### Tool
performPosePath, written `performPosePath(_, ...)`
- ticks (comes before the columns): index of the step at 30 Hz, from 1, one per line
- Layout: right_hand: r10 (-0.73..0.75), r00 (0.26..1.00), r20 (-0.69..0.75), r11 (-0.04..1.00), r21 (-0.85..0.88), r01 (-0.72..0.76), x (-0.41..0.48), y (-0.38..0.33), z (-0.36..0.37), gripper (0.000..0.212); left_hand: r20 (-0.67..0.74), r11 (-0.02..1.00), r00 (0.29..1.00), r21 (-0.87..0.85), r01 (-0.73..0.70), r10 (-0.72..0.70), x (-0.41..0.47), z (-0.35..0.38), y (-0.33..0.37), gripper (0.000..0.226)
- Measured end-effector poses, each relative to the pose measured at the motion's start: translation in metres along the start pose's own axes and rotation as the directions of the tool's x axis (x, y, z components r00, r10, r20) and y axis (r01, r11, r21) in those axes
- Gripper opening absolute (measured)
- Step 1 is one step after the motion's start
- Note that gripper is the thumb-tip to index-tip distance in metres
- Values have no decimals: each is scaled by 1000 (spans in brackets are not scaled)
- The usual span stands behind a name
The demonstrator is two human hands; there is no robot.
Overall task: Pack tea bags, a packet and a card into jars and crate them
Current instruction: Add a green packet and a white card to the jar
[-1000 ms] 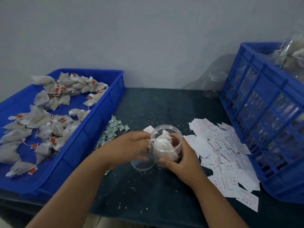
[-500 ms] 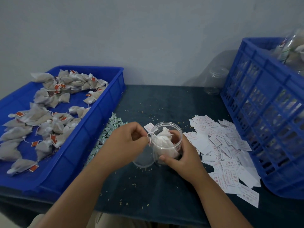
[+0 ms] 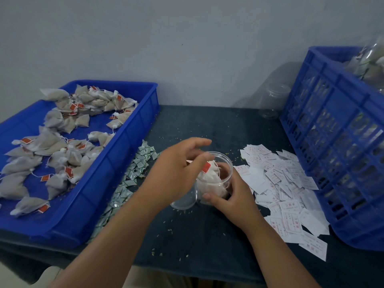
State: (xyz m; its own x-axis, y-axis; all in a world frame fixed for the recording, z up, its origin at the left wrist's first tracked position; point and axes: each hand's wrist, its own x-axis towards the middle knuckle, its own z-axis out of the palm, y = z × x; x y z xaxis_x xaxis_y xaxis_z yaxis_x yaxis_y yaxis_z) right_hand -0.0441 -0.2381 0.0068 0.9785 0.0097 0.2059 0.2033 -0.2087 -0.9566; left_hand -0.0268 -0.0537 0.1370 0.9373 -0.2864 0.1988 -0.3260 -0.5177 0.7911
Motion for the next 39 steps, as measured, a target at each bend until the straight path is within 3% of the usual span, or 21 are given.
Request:
performPosePath(3, -4, 1000, 1, 1000, 4, 4, 0, 1, 0, 81, 60, 999, 998, 54, 4, -7, 3, -3, -3, 37)
performPosePath(7, -6, 1000, 9, 1000, -13, 6, 0, 3, -1, 85, 32, 986, 998, -156, 53, -49, 6, -15, -16, 35)
performPosePath(9, -6, 1000, 11, 1000, -15, 6, 0, 3, 0, 85, -62, 978, 995, -196, 67, -81, 10, -20, -33, 32)
performPosePath(10, -7, 1000, 10, 1000, -13, 7, 0, 3, 0, 86, -112, 986, 987, -137, 96, -112, 14, -22, -46, 29)
performPosePath(12, -11, 1000, 6, 1000, -6, 11, 0, 3, 0, 87, -113, 960, 973, 177, 219, -201, 20, -26, -77, 25)
performPosePath(14, -12, 1000, -1, 1000, 8, 12, 0, 1, -1, 88, -49, 800, 957, 537, 268, -288, 21, -22, -112, 28)
performPosePath(16, -11, 1000, -9, 1000, 17, 12, 0, -1, -1, 85, -42, 719, 965, 658, 223, -260, 17, -14, -139, 27)
performPosePath(20, -20, 1000, -16, 999, 26, 20, 0, -4, 0, 80, -177, 801, 979, 569, 186, -102, 13, -6, -161, 14)
performPosePath(24, -29, 1000, -11, 999, 38, 30, 1, -5, 0, 75, -266, 877, 958, 429, 214, -104, 9, -5, -155, 5)
performPosePath(27, -30, 1000, -5, 999, 35, 30, 2, -4, 1, 73, -366, 949, 919, 208, 239, -151, 7, -10, -130, 6)
performPosePath(29, -29, 1000, -9, 999, 13, 29, 2, -2, 1, 71, -389, 983, 908, 25, 180, -157, 7, -16, -99, 10)
performPosePath(31, -30, 999, -9, 1000, 5, 30, 2, -1, 1, 73, -352, 994, 930, -74, 84, -105, 5, -22, -64, 12)
performPosePath(34, -39, 999, -2, 999, 9, 39, 2, 2, 0, 80, -174, 995, 983, -77, -66, 52, -2, -22, -22, 11)
performPosePath(36, -47, 999, 0, 999, 4, 47, 1, 4, 0, 83, 0, 997, 997, 33, -73, 73, -2, -16, -10, 13)
performPosePath(39, -87, 996, 6, 996, -11, 87, -1, 2, 0, 84, 160, 964, 986, 266, 5, -49, 4, -2, -8, 25)
